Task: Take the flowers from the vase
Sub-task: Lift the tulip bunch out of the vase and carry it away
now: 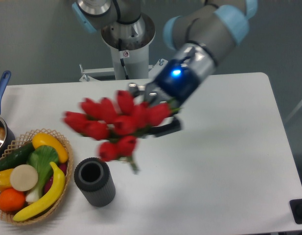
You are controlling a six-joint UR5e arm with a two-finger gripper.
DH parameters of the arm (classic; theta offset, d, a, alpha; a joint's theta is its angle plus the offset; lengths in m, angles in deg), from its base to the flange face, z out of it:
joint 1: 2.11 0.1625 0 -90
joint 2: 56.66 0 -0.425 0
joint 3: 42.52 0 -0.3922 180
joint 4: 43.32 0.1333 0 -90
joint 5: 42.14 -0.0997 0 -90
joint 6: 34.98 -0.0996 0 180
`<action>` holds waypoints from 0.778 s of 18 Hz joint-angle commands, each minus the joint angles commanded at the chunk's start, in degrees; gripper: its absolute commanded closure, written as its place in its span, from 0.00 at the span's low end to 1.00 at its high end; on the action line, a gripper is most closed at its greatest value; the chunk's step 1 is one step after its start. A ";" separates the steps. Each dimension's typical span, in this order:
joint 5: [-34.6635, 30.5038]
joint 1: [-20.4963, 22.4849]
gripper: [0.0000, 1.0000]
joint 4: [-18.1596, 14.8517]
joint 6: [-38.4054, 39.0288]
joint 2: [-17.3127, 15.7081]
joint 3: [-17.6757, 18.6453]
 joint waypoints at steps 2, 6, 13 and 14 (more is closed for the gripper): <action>-2.89 1.68 1.00 0.00 -3.52 0.35 1.14; -16.50 4.75 1.00 -0.26 -5.47 -0.08 3.85; -34.79 4.49 1.00 -0.61 -8.79 -0.18 5.45; -37.51 4.41 1.00 -1.31 -9.25 -0.35 5.45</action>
